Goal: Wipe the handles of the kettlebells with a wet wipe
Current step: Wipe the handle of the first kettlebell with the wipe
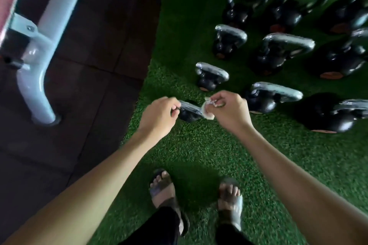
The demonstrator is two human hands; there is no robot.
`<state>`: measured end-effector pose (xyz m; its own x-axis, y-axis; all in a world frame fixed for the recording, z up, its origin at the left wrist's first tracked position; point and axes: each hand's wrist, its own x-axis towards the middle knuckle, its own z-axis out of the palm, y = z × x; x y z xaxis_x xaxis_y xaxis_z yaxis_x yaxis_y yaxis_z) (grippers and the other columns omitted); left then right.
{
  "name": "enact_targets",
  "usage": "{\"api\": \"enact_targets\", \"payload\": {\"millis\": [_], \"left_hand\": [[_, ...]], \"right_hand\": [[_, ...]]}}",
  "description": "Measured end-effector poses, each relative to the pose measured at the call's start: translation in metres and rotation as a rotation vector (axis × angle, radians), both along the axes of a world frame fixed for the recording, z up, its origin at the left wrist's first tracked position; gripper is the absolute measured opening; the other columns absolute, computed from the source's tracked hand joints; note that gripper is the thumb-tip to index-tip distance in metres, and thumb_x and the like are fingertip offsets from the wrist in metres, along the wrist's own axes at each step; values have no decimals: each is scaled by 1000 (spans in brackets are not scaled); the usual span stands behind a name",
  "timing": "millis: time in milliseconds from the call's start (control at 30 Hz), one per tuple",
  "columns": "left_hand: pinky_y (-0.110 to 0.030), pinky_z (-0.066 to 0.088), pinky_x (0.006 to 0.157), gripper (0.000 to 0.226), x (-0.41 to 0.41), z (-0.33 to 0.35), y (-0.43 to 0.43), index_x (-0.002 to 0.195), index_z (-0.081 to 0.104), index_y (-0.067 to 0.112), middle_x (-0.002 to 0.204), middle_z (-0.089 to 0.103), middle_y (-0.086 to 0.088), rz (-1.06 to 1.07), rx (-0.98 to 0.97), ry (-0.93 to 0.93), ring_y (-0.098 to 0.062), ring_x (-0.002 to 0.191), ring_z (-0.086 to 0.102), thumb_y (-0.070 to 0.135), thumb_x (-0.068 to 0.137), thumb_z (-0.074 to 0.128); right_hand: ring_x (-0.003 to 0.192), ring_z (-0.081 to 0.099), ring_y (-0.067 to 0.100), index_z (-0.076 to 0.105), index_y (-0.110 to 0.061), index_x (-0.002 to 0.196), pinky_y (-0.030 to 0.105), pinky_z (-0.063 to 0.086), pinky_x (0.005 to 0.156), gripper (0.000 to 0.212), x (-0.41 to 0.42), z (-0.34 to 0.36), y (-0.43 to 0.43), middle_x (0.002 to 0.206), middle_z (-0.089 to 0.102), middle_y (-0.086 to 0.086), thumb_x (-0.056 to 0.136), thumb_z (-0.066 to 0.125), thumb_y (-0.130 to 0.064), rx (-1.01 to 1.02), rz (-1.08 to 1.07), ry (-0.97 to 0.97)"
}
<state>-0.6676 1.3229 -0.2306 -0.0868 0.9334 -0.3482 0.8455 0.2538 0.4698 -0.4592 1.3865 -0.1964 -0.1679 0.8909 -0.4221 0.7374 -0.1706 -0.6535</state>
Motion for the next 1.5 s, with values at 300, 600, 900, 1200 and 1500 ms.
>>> {"api": "enact_targets", "payload": {"millis": [300,600,900,1200,1500], "left_hand": [[-18,54,61,39,-22,-115,24,124,73,34,130,67,21,-64,186,-8,10,61,56,51,89,71],[-19,45,61,37,-35,-136,29,114,78,31,105,74,19,-149,360,-88,17,71,56,53,84,75],[-32,54,61,42,-40,-127,38,110,78,38,98,73,21,-295,379,68,0,72,64,66,82,65],[-11,32,70,34,-42,-144,42,107,75,38,99,70,16,-255,380,-10,15,77,52,61,84,68],[-14,35,60,34,-32,-151,24,110,76,30,96,67,16,-178,500,-78,2,73,58,52,85,68]], "right_hand": [[72,60,-14,69,-21,90,2,44,62,14,-19,-123,40,83,68,-15,85,80,-28,150,251,77],[66,60,-6,77,-27,110,9,47,60,26,-7,-157,41,87,68,-21,86,76,-36,488,590,168],[104,62,-1,69,-33,125,26,51,97,39,-8,-149,46,124,66,-22,94,52,-48,585,921,-52],[69,59,17,80,-18,92,42,53,64,16,-20,-165,41,76,64,-1,96,67,-27,716,707,3],[73,56,13,77,-22,115,29,49,69,23,11,-177,26,84,73,-8,92,74,-18,770,599,134]]}}
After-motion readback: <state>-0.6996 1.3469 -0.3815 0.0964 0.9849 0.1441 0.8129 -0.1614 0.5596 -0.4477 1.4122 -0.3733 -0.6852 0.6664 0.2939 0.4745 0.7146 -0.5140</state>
